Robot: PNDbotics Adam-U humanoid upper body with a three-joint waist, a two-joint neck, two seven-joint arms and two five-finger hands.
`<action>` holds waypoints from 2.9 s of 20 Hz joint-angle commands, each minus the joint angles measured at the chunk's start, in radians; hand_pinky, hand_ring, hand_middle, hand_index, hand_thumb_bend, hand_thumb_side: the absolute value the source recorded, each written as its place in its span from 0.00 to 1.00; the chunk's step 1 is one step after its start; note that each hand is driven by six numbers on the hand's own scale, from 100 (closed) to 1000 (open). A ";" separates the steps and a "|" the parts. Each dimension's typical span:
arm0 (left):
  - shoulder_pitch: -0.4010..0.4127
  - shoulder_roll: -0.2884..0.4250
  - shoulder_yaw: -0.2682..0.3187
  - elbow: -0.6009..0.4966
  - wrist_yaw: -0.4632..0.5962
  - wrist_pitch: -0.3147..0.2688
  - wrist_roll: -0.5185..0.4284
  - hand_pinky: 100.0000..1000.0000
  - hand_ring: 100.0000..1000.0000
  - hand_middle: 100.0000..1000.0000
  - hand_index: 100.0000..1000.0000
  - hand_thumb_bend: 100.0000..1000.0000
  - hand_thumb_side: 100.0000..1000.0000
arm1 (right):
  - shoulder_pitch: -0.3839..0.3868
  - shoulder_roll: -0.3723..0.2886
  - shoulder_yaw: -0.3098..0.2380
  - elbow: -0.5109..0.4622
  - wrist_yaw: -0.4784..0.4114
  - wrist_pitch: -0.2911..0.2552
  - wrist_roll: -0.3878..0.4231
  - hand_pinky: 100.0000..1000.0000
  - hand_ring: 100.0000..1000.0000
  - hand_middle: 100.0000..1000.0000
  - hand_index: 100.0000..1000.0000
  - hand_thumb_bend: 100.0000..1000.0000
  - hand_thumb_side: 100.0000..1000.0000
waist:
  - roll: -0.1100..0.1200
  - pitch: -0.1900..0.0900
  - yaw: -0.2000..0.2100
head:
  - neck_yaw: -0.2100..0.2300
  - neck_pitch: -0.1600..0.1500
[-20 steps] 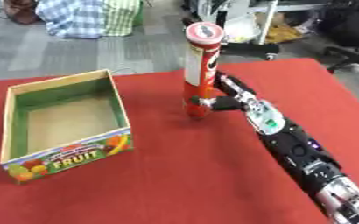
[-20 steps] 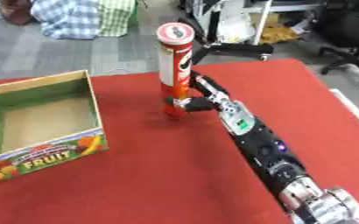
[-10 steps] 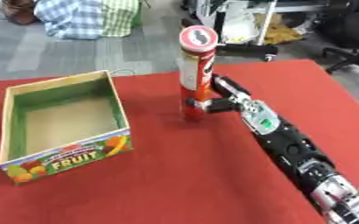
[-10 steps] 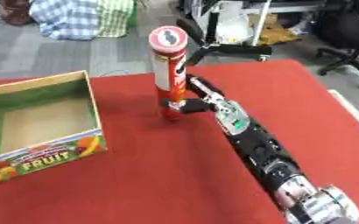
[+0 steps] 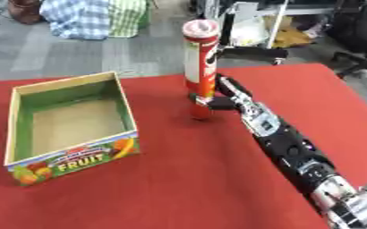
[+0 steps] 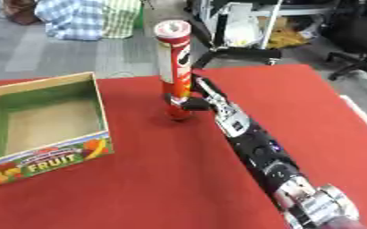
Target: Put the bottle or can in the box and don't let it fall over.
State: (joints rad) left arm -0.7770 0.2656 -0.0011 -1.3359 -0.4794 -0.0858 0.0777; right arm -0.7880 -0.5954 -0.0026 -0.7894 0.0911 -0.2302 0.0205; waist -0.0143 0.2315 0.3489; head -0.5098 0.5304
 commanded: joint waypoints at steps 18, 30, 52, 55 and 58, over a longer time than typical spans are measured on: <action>0.271 0.072 0.057 -0.327 0.134 0.021 -0.067 0.79 0.64 0.65 0.83 0.10 0.81 | 0.009 -0.048 0.023 -0.230 -0.242 0.104 -0.032 0.76 0.49 0.10 0.09 0.00 0.00 | -0.031 -0.057 0.000 | -0.028 0.002; 0.301 0.018 0.091 -0.363 0.149 0.012 -0.163 0.79 0.64 0.65 0.83 0.09 0.82 | -0.088 -0.015 0.107 -0.336 -0.266 0.127 0.113 0.79 0.51 0.12 0.10 0.00 0.00 | -0.044 -0.087 0.059 | -0.068 0.022; 0.296 -0.019 0.086 -0.344 0.141 0.009 -0.192 0.80 0.64 0.65 0.84 0.07 0.84 | -0.093 0.063 0.142 -0.259 0.396 -0.078 0.116 0.98 0.93 0.98 1.00 0.43 0.46 | -0.068 -0.088 0.099 | -0.084 0.012; 0.296 -0.019 0.087 -0.343 0.140 0.009 -0.192 0.80 0.64 0.65 0.84 0.07 0.84 | -0.089 0.063 0.142 -0.257 0.471 -0.083 0.111 1.00 0.96 1.00 1.00 0.45 0.48 | -0.069 -0.088 0.098 | -0.083 0.011; 0.298 -0.019 0.087 -0.343 0.139 0.009 -0.193 0.80 0.64 0.65 0.84 0.07 0.84 | -0.086 0.063 0.135 -0.254 0.497 -0.079 0.108 1.00 0.97 1.00 1.00 0.44 0.50 | -0.067 -0.089 0.096 | -0.081 0.011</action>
State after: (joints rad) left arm -0.4642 0.2359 0.0833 -1.6649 -0.3387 -0.0764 -0.1125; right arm -0.8607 -0.5060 0.1459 -1.0388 0.5695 -0.3104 0.1338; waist -0.0756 0.1840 0.4454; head -0.5916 0.5518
